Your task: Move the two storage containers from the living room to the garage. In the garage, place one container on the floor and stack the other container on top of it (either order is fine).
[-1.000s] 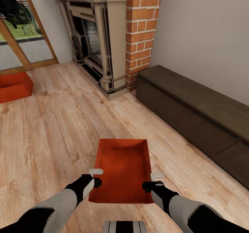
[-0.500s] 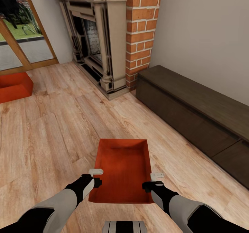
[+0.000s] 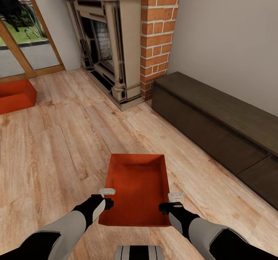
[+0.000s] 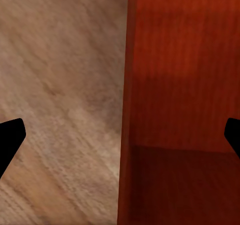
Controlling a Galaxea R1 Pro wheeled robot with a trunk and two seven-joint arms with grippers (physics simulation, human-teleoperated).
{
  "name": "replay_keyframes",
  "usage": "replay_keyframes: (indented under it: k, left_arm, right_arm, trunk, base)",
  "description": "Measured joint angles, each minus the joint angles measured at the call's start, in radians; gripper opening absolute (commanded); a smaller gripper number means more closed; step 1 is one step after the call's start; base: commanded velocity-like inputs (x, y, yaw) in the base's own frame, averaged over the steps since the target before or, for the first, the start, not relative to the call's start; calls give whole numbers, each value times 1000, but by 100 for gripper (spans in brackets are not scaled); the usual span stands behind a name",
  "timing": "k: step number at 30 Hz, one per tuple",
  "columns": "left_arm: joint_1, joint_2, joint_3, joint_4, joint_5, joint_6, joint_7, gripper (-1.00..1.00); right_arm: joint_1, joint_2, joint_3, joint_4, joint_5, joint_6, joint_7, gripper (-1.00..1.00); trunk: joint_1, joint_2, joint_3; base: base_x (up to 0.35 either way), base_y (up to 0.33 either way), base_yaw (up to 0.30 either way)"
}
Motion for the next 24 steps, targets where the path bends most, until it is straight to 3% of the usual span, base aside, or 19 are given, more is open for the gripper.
replay_keyframes:
  k: [12, 18, 24]
  left_arm:
    - [0, 0, 0, 1, 0, 0, 0, 100]
    - [0, 0, 0, 1, 0, 0, 0, 100]
    - [0, 0, 0, 0, -1, 0, 0, 100]
  right_arm:
    - [0, 0, 0, 0, 0, 0, 0, 100]
    - [0, 0, 0, 0, 0, 0, 0, 100]
    - [0, -1, 0, 0, 0, 0, 0, 100]
  trunk:
    - [0, 0, 0]
    - [23, -42, -19]
    - [23, -42, -19]
  base:
    - [0, 0, 0]
    - [0, 0, 0]
    - [0, 0, 0]
